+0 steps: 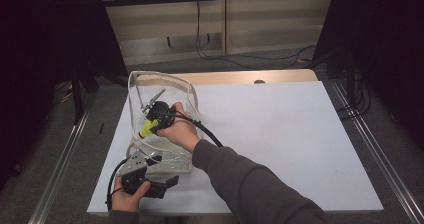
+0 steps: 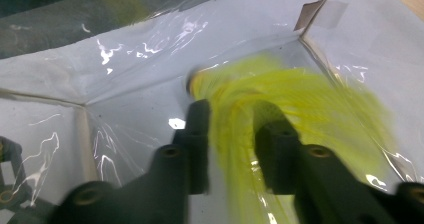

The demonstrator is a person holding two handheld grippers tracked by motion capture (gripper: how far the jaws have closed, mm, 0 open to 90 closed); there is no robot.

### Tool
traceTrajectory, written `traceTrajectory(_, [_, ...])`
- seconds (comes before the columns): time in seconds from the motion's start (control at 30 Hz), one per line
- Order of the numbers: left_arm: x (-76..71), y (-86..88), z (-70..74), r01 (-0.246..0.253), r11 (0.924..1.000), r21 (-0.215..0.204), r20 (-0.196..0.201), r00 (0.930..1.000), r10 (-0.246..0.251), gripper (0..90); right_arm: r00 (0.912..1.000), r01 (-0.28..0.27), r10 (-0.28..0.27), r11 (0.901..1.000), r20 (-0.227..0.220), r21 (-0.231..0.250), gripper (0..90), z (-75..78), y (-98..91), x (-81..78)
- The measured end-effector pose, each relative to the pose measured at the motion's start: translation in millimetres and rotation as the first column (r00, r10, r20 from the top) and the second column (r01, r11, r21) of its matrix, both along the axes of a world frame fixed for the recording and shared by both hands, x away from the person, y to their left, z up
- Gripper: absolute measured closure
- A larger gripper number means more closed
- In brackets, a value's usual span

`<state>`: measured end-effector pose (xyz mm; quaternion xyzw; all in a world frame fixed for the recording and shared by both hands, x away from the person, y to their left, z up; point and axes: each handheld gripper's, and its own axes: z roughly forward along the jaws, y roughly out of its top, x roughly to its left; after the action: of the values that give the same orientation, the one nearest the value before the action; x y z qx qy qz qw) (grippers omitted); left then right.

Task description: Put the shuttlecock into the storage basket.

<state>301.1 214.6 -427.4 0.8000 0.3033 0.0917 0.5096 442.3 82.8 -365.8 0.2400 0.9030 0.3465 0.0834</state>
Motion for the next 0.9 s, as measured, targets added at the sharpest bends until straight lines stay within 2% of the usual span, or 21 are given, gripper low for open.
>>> traceTrajectory(0.07, [0.0, -0.1, -0.1, -0.001, 1.0, -0.001, 0.001, 1.0, 0.001, 4.3, 1.0, 0.002, -0.002, 1.0, 0.005, -0.002, 65.1, -0.5, 0.8, -0.3])
traceTrajectory(0.2, [0.1, -0.1, 0.0, -0.001, 1.0, 0.001, 0.003, 1.0, 0.001, 4.3, 0.9997, -0.009, 0.009, 0.9999, -0.021, 0.014, 64.1, -0.2, 0.4, -0.2])
traceTrajectory(0.27, [0.2, -0.2, -0.1, -0.003, 1.0, -0.003, 0.002, 1.0, 0.003, 4.3, 0.9999, -0.005, 0.005, 0.9998, -0.013, 0.017, 62.5, 1.4, 0.2, -0.9])
traceTrajectory(0.47, [-0.1, -0.2, 0.3, -0.002, 1.0, -0.001, 0.002, 1.0, 0.002, 4.2, 0.9995, 0.014, -0.014, 0.9997, -0.027, 0.02, 55.9, 3.6, -1.5, 0.0])
traceTrajectory(0.63, [-0.3, -0.7, 0.2, -0.007, 0.9999, -0.009, 0.001, 1.0, 0.007, 4.2, 0.9995, 0.017, -0.016, 0.9997, -0.028, 0.016, 55.6, 6.7, -2.3, 0.4])
traceTrajectory(0.9, [-0.3, 0.0, 1.2, -0.003, 1.0, 0.001, 0.008, 1.0, 0.003, 4.2, 0.9994, 0.031, -0.031, 0.9995, -0.018, 0.002, 54.1, 12.2, -3.2, -1.2])
